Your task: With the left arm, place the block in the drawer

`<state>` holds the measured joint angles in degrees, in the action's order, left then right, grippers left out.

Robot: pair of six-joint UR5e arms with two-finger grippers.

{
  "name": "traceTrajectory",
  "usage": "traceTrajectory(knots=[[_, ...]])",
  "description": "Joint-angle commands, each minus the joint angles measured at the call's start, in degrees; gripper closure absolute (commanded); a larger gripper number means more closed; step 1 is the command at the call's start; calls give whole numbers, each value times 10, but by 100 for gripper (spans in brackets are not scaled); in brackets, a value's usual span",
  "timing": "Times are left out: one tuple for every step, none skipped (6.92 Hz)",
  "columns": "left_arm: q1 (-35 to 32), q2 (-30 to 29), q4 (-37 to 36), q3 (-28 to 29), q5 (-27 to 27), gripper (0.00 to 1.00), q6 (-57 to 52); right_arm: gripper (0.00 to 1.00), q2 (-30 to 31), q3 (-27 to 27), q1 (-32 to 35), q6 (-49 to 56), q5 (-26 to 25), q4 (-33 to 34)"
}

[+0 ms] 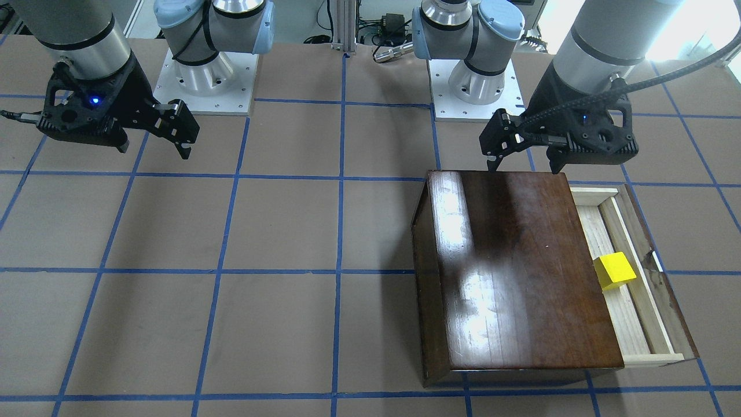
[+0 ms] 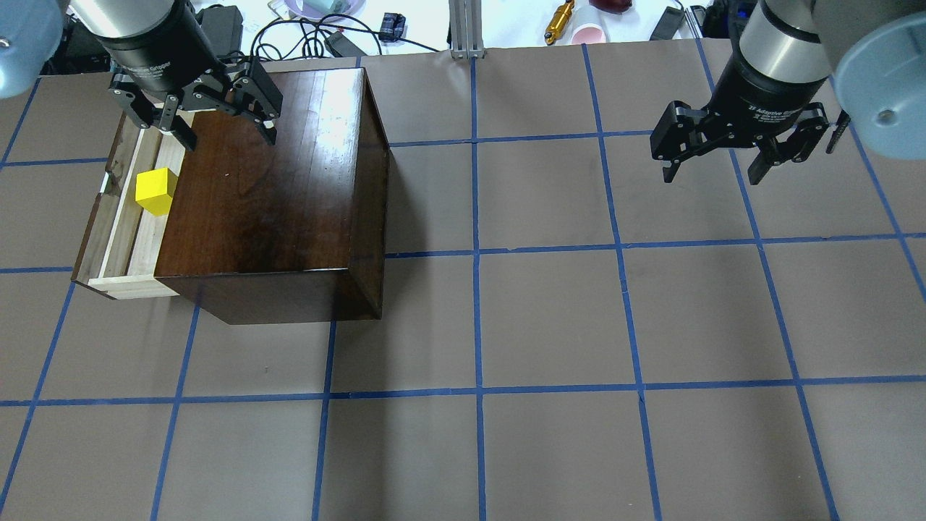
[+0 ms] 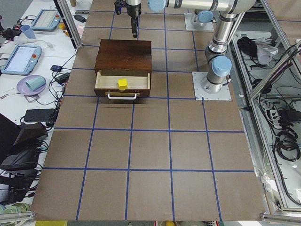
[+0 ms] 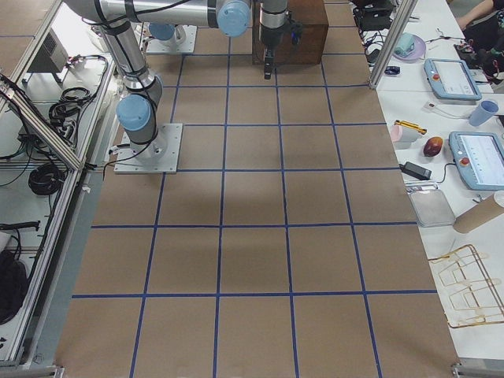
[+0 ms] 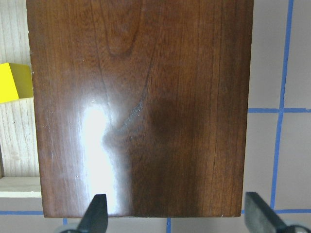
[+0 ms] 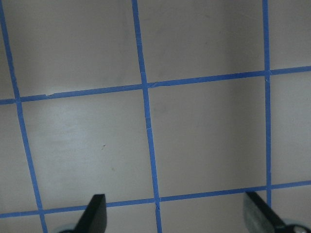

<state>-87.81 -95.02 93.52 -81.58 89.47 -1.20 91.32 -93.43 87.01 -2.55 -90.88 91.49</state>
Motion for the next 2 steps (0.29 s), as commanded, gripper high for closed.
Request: traceTrajectory(knots=[[0,-1,0,0,0,0,0,0,0,0,0,0,-1,0],[0,-1,0,0,0,0,0,0,0,0,0,0,0,0]])
